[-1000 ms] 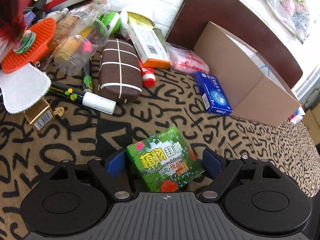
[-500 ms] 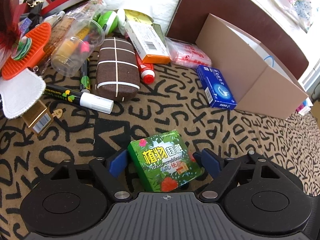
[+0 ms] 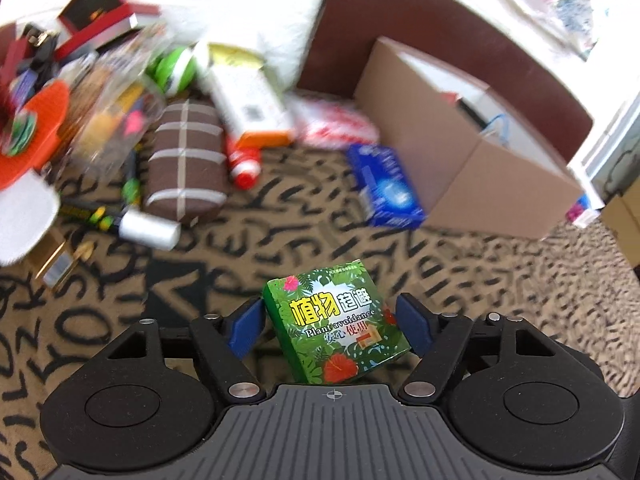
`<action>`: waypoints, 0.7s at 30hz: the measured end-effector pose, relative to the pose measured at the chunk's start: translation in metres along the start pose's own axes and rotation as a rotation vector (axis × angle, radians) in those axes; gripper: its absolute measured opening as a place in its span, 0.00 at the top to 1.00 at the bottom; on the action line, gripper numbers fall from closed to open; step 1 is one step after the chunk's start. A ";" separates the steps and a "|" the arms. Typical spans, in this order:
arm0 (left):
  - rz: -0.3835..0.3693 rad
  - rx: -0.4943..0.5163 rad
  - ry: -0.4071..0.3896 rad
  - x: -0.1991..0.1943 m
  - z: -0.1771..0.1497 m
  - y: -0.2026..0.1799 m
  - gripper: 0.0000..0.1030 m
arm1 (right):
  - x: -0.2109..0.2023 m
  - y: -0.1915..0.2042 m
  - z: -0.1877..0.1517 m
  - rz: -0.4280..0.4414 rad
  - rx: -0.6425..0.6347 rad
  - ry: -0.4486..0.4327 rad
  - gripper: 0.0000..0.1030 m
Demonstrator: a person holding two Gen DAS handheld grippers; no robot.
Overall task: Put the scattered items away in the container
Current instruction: 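Carry the green box into the cardboard box and open the left gripper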
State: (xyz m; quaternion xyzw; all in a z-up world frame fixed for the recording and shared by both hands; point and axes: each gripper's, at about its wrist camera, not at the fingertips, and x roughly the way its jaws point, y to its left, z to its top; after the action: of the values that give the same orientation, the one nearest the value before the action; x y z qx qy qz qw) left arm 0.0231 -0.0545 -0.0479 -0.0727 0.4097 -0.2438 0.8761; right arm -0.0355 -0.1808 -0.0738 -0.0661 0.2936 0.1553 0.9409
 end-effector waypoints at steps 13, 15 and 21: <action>-0.206 0.140 -0.161 -0.006 0.090 -0.107 0.20 | -0.069 -0.063 0.050 -0.292 -0.035 -0.223 0.33; -0.233 0.155 -0.174 -0.003 0.104 -0.122 0.21 | -0.075 -0.074 0.058 -0.338 -0.043 -0.249 0.33; -0.294 0.194 -0.162 0.026 0.133 -0.161 0.21 | -0.080 -0.112 0.071 -0.435 -0.030 -0.289 0.33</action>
State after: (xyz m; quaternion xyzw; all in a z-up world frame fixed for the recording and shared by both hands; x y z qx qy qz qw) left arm 0.0782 -0.2174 0.0738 -0.0662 0.2971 -0.4009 0.8641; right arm -0.0234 -0.2912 0.0338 -0.1185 0.1326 -0.0386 0.9833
